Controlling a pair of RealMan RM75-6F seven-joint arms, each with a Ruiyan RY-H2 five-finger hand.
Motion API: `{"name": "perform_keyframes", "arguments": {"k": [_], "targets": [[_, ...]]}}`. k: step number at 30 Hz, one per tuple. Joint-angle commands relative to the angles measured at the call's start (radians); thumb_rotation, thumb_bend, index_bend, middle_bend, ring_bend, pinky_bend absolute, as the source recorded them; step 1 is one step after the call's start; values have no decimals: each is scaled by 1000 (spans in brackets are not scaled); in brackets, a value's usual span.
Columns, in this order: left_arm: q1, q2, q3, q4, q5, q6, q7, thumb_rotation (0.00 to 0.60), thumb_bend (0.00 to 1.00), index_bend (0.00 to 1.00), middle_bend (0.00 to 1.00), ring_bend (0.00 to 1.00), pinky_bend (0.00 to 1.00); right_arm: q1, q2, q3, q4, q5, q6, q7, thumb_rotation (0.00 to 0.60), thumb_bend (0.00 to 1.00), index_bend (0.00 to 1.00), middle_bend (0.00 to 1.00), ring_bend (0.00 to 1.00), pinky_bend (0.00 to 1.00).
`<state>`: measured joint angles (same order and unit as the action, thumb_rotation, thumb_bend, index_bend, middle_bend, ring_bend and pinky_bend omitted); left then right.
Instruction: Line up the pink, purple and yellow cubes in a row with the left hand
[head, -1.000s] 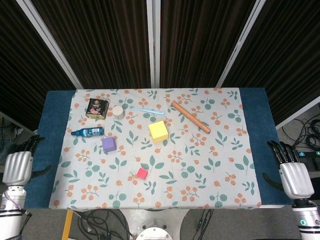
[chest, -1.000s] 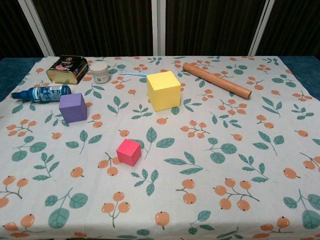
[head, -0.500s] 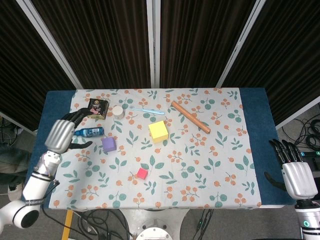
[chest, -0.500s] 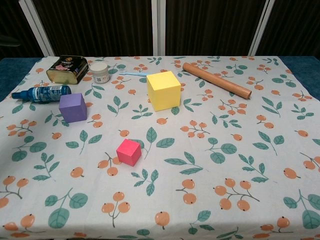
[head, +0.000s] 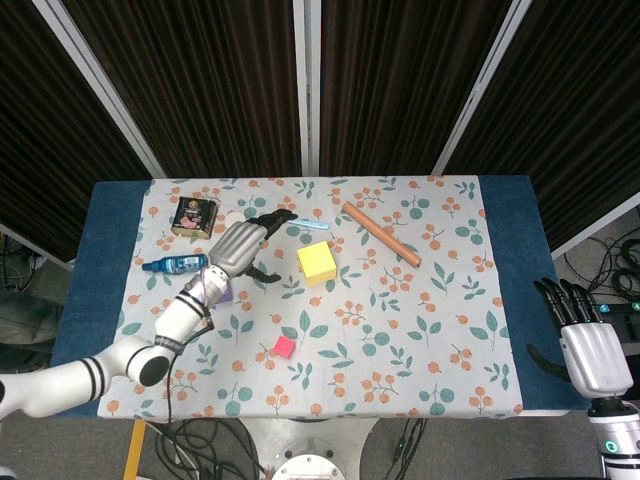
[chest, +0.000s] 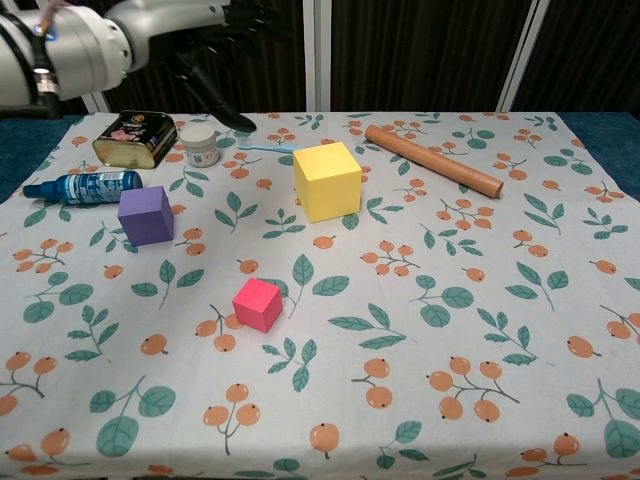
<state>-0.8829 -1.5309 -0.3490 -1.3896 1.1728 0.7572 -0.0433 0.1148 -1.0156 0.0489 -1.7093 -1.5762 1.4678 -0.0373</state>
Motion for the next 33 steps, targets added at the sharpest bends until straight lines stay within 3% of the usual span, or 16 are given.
{"name": "perform_keyframes", "arguments": {"k": [1, 14, 19, 33], "targets": [[-76, -85, -15, 74, -113, -63, 59, 600, 0, 140, 161, 168, 282, 5, 2, 3, -1, 6, -8, -1, 600, 157, 0, 37, 0, 74], [-211, -254, 3, 218, -342, -62, 246, 600, 0, 117, 88, 97, 281, 13, 11, 9, -5, 23, -22, 0, 600, 156, 0, 37, 0, 74], [-242, -316, 20, 304, -377, -56, 293, 600, 0, 117, 87, 97, 278, 14, 12, 9, -6, 24, -23, 4, 600, 157, 0, 37, 0, 74], [-294, -432, -17, 475, -442, -114, 268, 600, 0, 159, 109, 93, 273, 16, 25, 14, -21, 47, -33, -10, 600, 157, 0, 37, 0, 74]]}}
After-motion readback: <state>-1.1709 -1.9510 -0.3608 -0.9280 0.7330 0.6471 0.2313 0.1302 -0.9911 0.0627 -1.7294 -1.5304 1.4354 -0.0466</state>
